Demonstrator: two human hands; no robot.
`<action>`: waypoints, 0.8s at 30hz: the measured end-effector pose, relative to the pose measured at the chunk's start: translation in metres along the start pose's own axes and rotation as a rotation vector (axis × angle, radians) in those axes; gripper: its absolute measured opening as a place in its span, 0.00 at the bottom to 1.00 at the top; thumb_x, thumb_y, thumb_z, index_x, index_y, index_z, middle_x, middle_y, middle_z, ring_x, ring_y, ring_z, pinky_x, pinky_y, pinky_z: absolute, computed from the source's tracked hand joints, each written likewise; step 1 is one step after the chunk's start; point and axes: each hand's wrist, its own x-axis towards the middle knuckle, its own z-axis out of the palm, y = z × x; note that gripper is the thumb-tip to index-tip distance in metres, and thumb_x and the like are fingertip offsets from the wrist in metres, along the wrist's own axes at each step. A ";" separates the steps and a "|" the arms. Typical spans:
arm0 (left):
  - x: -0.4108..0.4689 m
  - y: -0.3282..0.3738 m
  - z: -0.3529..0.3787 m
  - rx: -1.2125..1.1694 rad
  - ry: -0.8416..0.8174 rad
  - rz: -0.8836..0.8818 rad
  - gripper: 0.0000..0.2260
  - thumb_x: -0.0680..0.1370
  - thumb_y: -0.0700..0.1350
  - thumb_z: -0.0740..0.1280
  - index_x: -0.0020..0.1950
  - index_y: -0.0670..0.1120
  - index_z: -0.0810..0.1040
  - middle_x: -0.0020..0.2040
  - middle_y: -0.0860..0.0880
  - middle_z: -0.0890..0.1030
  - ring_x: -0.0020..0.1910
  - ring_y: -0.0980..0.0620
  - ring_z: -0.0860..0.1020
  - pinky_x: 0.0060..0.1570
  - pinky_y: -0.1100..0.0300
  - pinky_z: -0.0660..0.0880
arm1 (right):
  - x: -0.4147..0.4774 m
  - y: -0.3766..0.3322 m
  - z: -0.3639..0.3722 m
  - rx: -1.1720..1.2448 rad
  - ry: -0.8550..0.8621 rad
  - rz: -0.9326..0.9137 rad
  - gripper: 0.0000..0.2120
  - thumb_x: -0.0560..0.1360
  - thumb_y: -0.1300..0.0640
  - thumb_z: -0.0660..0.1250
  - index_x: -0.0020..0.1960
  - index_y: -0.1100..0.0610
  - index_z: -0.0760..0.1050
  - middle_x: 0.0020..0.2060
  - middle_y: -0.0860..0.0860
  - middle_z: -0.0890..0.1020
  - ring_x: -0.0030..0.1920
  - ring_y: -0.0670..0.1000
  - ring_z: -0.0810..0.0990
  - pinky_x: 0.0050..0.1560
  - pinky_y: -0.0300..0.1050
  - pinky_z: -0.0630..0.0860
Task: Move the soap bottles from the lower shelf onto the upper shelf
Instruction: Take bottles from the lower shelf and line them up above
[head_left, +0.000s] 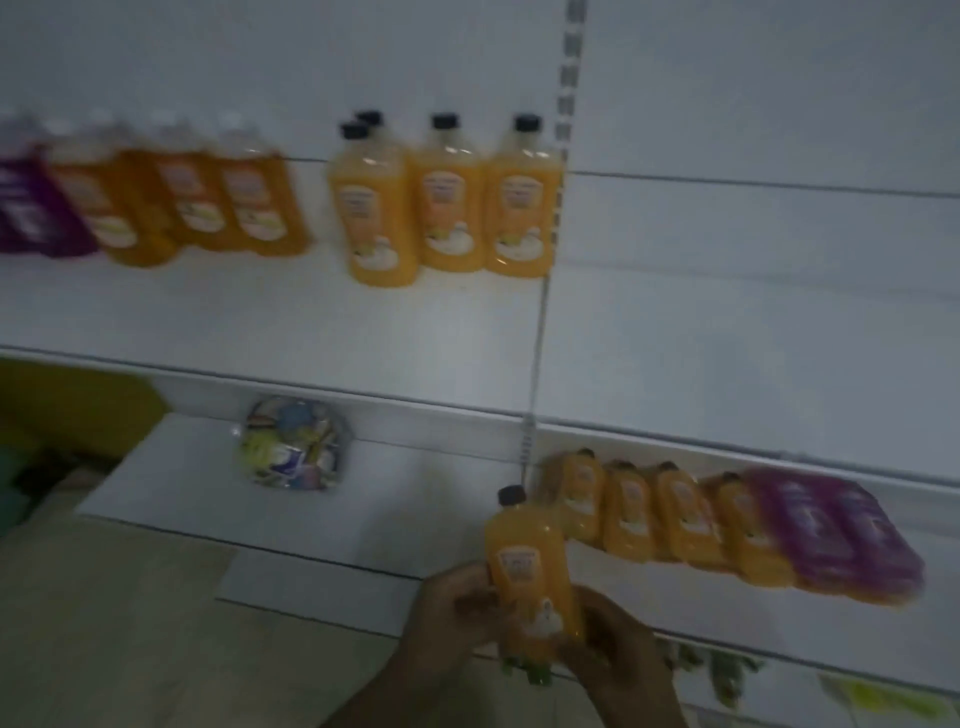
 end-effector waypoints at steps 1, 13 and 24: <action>-0.014 0.007 -0.021 0.032 0.042 0.045 0.12 0.71 0.32 0.79 0.52 0.44 0.88 0.52 0.43 0.88 0.52 0.43 0.87 0.48 0.53 0.84 | 0.001 -0.013 0.017 -0.031 -0.048 -0.046 0.22 0.69 0.50 0.80 0.62 0.46 0.80 0.50 0.41 0.86 0.49 0.43 0.86 0.46 0.36 0.81; -0.129 0.128 -0.209 0.112 0.586 0.527 0.24 0.71 0.36 0.78 0.60 0.60 0.84 0.57 0.56 0.87 0.59 0.54 0.83 0.53 0.59 0.82 | 0.010 -0.239 0.178 -0.009 -0.376 -0.570 0.20 0.75 0.61 0.76 0.65 0.50 0.79 0.56 0.42 0.86 0.57 0.44 0.84 0.58 0.38 0.80; -0.059 0.239 -0.351 0.338 0.657 0.764 0.18 0.76 0.37 0.75 0.62 0.55 0.82 0.56 0.61 0.85 0.56 0.61 0.83 0.57 0.68 0.78 | 0.118 -0.398 0.284 -0.225 -0.221 -0.813 0.20 0.77 0.57 0.74 0.67 0.50 0.76 0.55 0.43 0.83 0.53 0.42 0.81 0.49 0.32 0.76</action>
